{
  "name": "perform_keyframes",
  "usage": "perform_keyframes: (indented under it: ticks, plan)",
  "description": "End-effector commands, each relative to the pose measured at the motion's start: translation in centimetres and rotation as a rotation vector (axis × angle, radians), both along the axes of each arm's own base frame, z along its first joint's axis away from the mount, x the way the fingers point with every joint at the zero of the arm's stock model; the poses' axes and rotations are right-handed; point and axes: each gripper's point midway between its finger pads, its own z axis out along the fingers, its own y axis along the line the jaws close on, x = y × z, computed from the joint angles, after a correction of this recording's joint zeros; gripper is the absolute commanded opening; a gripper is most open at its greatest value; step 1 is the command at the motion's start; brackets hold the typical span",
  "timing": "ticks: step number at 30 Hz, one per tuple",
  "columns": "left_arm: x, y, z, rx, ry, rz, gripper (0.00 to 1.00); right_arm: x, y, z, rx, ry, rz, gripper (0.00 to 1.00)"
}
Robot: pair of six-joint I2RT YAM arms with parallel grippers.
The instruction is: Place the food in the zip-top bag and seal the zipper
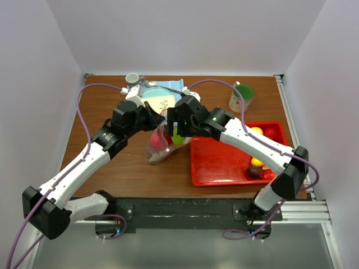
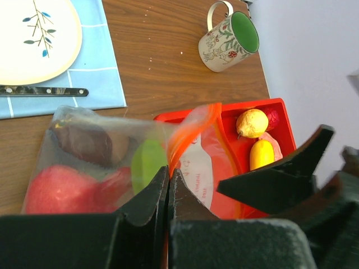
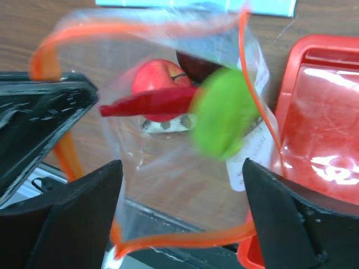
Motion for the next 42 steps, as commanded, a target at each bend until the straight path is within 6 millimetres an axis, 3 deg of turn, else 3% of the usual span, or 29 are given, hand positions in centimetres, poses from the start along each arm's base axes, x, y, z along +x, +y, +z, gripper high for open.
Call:
perform_keyframes:
  ticks: [1,2,5,6,7,9,11,13,14,18,25,30,35,42]
  plan:
    - [0.0,-0.3,1.7,-0.041,-0.055,-0.009,0.00,0.2,-2.0,6.5,0.056,-0.133,-0.040,0.96]
    - [0.0,-0.4,1.7,-0.044,-0.053,-0.014,0.00,0.1,-2.7,6.8,0.047,-0.144,-0.054,0.96]
    - [-0.1,-0.4,1.6,-0.050,-0.049,-0.015,0.00,0.4,-7.1,8.1,-0.017,-0.203,-0.172,0.97]
    - [-0.1,-0.4,1.6,-0.050,-0.049,-0.014,0.00,0.4,-9.0,6.8,-0.073,-0.188,-0.208,0.98]
    - [-0.2,-0.3,1.7,-0.051,-0.054,-0.016,0.00,0.5,-10.9,7.0,-0.075,-0.198,-0.253,0.98]
    - [-0.3,-0.4,1.7,-0.050,-0.055,-0.021,0.00,1.6,-15.1,3.9,-0.109,-0.126,-0.344,0.98]
    - [-0.4,-0.3,1.8,-0.049,-0.057,-0.022,0.00,2.6,-19.8,2.9,-0.127,-0.124,-0.462,0.98]
    - [-0.6,-0.4,1.9,-0.055,-0.059,-0.032,0.00,3.0,-23.0,0.3,-0.192,-0.093,-0.533,0.98]
    - [-0.6,-0.4,2.0,-0.056,-0.062,-0.035,0.00,3.7,-25.9,-0.5,-0.227,-0.081,-0.617,0.98]
    - [-0.8,-0.5,2.7,-0.064,-0.075,-0.045,0.00,5.4,-30.9,-3.8,-0.319,-0.071,-0.742,0.99]
    - [-1.0,-0.6,3.4,-0.067,-0.088,-0.061,0.00,8.3,-34.9,-8.8,-0.365,-0.008,-0.816,0.99]
    - [-1.0,-0.6,3.6,-0.067,-0.094,-0.062,0.00,9.9,-35.1,-11.7,-0.320,-0.001,-0.784,0.99]
    - [-1.1,-0.4,3.7,-0.061,-0.096,-0.058,0.00,9.9,-36.1,-13.4,-0.328,0.015,-0.802,0.98]
    - [-1.0,-0.6,3.6,-0.065,-0.090,-0.060,0.00,9.9,-35.8,-15.0,-0.304,0.028,-0.794,0.88]
